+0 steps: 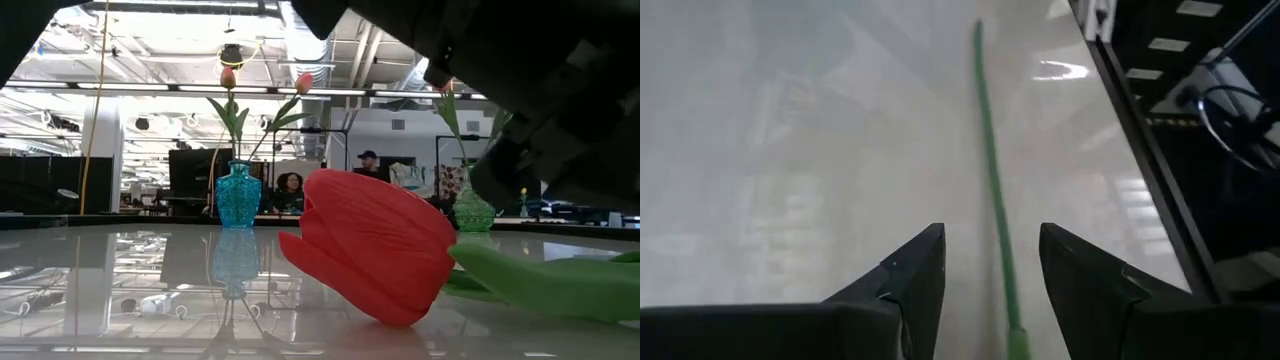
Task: Sort flowers into vase by color
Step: Put the red tulip into the bottom blue vase
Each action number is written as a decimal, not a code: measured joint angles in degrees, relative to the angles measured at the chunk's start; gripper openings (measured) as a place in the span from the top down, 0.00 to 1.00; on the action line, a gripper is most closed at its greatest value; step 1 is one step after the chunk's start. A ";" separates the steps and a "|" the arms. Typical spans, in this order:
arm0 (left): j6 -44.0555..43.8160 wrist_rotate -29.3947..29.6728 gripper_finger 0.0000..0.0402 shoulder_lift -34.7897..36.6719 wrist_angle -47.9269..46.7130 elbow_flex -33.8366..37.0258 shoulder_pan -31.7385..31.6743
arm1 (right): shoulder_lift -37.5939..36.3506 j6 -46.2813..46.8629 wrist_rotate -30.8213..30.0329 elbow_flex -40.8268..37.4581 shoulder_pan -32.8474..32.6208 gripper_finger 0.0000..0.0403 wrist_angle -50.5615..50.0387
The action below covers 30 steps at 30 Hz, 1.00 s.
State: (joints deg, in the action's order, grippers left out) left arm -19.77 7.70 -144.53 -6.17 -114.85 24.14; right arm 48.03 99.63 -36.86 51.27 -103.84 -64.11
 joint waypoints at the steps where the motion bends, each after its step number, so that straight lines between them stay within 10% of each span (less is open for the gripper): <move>1: -0.40 -0.36 0.62 -0.04 -0.02 0.00 0.24 | -0.02 -0.42 0.39 0.00 -0.23 0.62 0.04; 21: 1.34 7.45 0.64 0.00 -10.08 0.00 3.60 | -0.02 -1.35 1.04 0.00 -2.29 0.62 -0.69; 30: -0.30 5.71 0.92 0.15 -12.13 -0.56 3.12 | -0.02 -2.33 1.08 0.00 -2.29 0.62 -0.56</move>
State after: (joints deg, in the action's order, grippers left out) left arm -20.07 13.41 -144.38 -18.30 -115.41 27.27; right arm 48.01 97.31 -35.78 51.27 -106.13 -64.67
